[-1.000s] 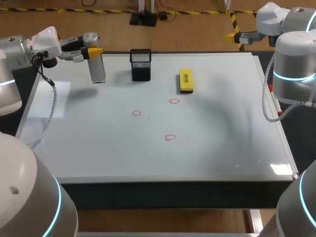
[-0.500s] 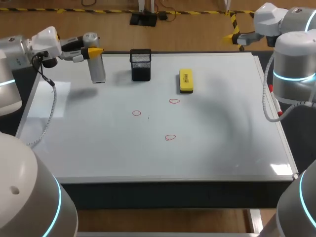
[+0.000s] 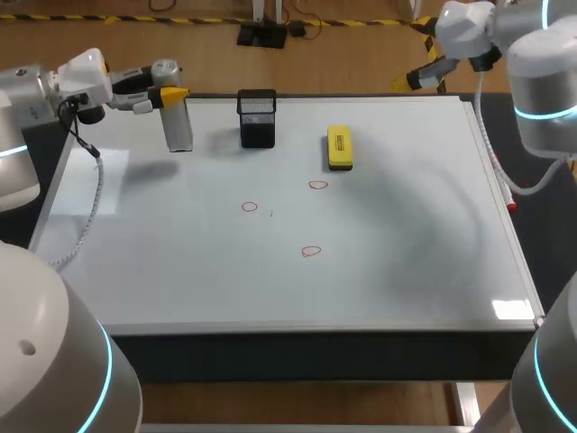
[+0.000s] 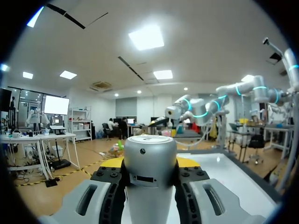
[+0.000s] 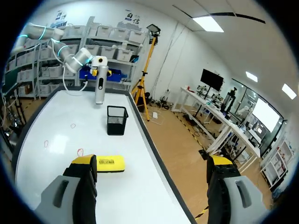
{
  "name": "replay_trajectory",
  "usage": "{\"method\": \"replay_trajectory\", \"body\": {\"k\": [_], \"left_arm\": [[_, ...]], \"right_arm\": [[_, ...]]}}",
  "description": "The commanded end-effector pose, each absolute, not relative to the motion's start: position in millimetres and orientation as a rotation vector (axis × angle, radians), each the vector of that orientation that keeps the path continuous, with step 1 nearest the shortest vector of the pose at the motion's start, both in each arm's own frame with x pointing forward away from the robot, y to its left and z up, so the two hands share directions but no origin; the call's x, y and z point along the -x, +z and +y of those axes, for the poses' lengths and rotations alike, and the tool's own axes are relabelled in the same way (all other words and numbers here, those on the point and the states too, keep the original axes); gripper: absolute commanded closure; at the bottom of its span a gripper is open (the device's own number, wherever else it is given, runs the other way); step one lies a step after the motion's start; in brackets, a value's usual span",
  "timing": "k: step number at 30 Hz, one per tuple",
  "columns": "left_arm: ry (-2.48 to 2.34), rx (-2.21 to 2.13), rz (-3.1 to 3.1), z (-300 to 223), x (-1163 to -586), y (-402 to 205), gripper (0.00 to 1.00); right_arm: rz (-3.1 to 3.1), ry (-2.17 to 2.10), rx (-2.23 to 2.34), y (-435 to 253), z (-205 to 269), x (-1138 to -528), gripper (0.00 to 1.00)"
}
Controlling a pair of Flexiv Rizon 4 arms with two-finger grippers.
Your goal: Pick up the inspection probe, press it on each red-marked spot on the whiteboard one by one, put down the probe, pick up the eraser, and wipe off all the red marks.
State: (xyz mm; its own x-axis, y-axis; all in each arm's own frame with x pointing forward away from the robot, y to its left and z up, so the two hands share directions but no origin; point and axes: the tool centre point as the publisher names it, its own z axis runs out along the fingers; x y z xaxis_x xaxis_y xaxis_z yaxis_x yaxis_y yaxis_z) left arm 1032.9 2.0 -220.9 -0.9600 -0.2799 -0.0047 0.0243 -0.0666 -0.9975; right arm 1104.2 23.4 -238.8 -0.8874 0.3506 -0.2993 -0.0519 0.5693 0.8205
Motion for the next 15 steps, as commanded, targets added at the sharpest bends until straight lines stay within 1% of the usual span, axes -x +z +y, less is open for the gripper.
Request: {"method": "replay_trajectory", "body": {"k": [1,9,15], "left_arm": [[-2.131,0.282,1.988,1.9,-1031.6,-219.7,1.00],[-2.131,0.282,1.988,1.9,-1031.6,-219.7,1.00],[-2.131,0.282,1.988,1.9,-1031.6,-219.7,1.00]], "right_arm": [[2.796,1.055,0.214,-243.3,37.3,-1110.2,0.00],[2.981,0.685,0.650,-260.1,58.3,-1102.7,0.00],[2.985,0.395,0.864,-278.8,63.5,-1106.1,0.00]]}}
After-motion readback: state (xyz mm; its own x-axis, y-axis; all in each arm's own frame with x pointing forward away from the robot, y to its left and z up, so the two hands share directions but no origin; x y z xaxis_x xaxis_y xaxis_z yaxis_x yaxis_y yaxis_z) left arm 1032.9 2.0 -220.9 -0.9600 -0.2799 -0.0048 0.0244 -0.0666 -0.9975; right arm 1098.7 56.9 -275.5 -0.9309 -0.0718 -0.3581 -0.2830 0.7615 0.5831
